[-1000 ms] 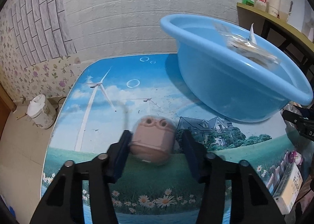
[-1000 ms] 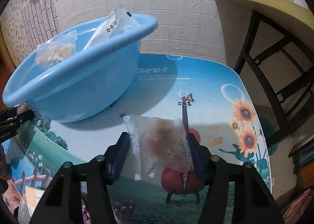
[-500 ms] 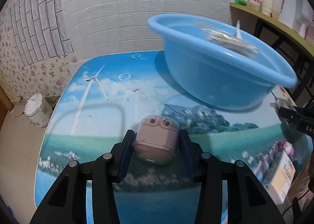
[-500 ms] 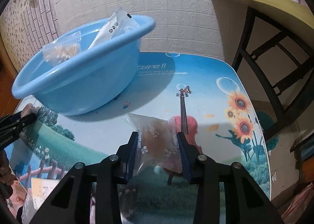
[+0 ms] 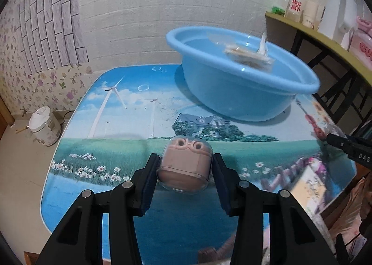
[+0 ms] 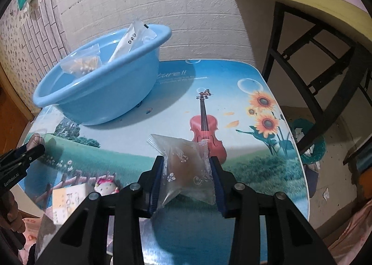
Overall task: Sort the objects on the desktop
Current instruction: 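Carry the clear bag and pink toy with both grippers over the blue basin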
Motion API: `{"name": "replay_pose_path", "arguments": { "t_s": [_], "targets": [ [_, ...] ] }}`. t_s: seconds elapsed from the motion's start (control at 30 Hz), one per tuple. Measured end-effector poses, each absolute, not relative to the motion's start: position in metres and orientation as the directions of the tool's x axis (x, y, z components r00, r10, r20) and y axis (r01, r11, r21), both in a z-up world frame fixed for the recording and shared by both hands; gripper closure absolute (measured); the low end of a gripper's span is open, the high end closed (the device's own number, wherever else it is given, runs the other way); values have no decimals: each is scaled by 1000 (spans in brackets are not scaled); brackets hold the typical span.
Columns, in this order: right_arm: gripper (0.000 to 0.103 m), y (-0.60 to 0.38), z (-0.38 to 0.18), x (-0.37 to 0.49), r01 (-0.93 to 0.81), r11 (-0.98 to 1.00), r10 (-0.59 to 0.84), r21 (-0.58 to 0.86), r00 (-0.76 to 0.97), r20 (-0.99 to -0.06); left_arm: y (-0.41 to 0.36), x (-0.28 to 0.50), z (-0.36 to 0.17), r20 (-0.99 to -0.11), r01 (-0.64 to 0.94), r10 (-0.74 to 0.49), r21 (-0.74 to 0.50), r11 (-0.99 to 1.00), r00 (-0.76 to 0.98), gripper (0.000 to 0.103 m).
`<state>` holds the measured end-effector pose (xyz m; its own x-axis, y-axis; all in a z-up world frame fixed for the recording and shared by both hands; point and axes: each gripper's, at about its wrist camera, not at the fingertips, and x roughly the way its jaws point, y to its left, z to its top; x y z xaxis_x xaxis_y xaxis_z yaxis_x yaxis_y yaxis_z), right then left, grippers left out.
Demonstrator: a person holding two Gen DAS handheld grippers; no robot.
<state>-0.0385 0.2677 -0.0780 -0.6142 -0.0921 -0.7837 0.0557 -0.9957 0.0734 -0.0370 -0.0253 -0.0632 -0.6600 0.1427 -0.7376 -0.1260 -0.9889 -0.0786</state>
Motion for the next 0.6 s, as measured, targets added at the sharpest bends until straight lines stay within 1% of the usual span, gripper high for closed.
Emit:
{"name": "replay_pose_path", "arguments": {
  "t_s": [0.27, 0.6],
  "targets": [
    [63, 265, -58, -20, 64, -994, -106, 85, -649, -754, -28, -20, -46, -708, -129, 159, -96, -987, -688, 59],
    [63, 258, -47, -13, 85, -991, -131, 100, -663, -737, -27, -10, -25, -672, -142, 179, -110, -984, -719, 59]
  ]
}}
